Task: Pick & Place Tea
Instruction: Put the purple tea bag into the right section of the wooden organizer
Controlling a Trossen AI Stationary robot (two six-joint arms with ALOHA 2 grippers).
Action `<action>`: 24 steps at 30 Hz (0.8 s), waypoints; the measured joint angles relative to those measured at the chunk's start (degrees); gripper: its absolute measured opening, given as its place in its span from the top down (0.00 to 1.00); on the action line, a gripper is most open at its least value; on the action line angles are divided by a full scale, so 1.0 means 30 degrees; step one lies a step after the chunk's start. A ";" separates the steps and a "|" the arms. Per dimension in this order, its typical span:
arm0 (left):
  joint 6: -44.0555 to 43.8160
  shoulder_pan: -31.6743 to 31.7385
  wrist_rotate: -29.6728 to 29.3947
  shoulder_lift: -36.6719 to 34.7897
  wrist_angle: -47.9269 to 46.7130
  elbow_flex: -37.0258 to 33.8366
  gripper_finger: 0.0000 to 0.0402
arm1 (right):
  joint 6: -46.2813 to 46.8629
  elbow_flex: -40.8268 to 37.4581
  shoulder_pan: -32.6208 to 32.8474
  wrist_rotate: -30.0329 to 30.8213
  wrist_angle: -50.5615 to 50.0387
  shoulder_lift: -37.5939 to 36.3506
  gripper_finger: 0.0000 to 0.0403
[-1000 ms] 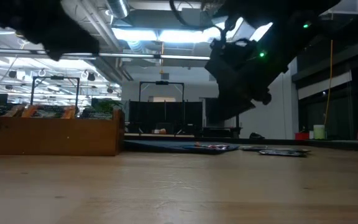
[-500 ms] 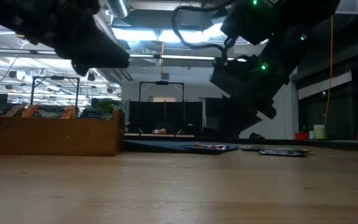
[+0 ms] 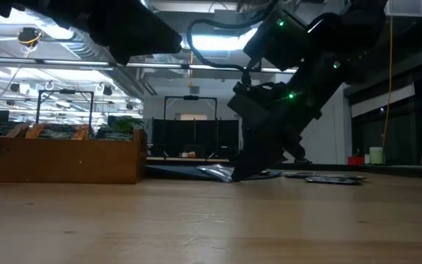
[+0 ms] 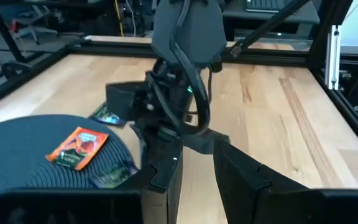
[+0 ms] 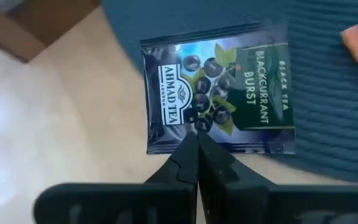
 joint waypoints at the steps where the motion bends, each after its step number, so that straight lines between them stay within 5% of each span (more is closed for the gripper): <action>1: 0.0054 0.0000 -0.0101 0.0000 0.0000 0.0075 0.79 | 0.0020 0.0002 0.0110 -0.0299 0.0016 0.0000 0.99; 11: -0.0438 0.0156 0.0476 0.0000 -0.0136 0.0187 0.79 | -0.2307 -0.0079 0.2222 -0.4425 0.1512 0.0105 0.99; 16: -0.1180 0.0277 0.2223 0.0000 -0.0326 0.0187 0.79 | -0.1354 -0.0122 0.3079 -0.3371 0.1792 0.0139 0.99; 24: -0.2153 -0.0295 0.2274 0.0304 -0.0473 0.0498 0.79 | 0.0211 -0.0165 0.3363 -0.0607 0.2543 0.0211 0.98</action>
